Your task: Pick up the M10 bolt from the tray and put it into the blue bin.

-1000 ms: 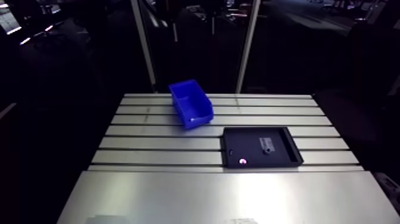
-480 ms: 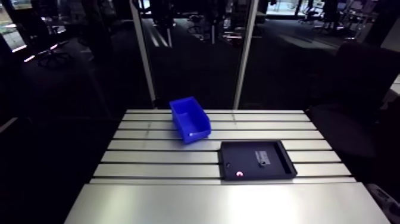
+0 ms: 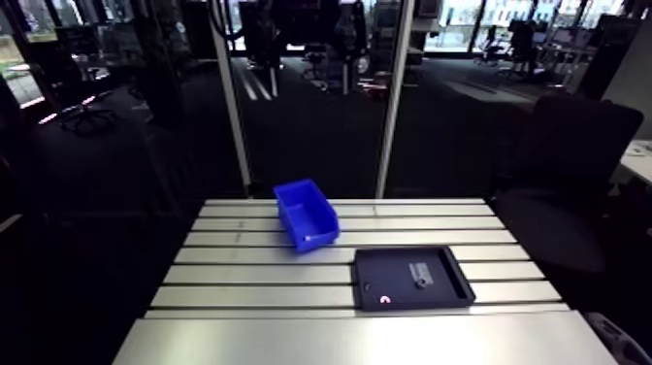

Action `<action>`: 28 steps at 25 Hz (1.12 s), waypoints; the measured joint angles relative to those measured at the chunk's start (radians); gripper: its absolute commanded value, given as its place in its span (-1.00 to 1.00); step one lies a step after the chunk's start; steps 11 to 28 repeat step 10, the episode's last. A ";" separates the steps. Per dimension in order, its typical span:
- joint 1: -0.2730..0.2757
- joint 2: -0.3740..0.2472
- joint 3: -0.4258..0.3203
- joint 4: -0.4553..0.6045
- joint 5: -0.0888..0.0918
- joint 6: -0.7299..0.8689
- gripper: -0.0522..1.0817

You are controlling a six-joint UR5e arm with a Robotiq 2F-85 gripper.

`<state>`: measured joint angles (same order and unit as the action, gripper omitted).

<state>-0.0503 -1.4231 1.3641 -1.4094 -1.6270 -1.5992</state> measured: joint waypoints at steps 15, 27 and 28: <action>-0.006 -0.020 0.025 -0.003 -0.001 -0.001 -0.90; -0.006 -0.020 0.025 -0.003 -0.001 -0.001 -0.90; -0.006 -0.020 0.025 -0.003 -0.001 -0.001 -0.90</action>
